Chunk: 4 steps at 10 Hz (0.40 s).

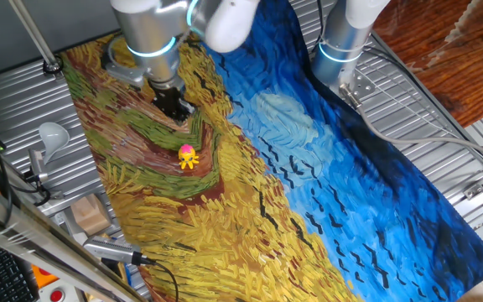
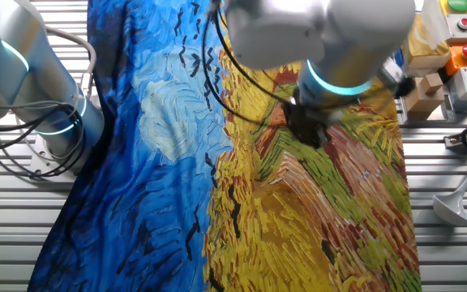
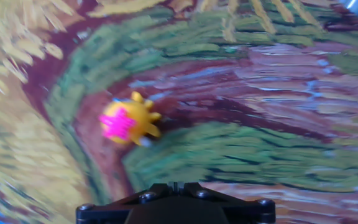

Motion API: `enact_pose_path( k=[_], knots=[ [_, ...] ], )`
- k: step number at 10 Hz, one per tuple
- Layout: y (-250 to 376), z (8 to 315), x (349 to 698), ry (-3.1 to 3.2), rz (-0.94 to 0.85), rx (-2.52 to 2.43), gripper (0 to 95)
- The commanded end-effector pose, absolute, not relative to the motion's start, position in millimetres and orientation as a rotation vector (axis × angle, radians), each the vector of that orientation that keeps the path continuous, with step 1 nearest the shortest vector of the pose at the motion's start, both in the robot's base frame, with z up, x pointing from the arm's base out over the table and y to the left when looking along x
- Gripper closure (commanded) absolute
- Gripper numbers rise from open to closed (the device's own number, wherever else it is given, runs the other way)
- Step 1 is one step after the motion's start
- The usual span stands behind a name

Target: Grasp the moving object

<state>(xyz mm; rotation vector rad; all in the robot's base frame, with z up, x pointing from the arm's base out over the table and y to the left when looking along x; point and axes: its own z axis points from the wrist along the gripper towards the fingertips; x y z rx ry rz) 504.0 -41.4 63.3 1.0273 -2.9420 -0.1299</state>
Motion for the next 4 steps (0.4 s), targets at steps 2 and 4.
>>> enact_pose_path(
  k=[2,4],
  knots=[
    [-65.1,56.5,504.1,-2.922,-0.122,1.094,95.0],
    [-67.7,55.3,502.5,-2.917,-0.125,1.114,95.0]
  ],
)
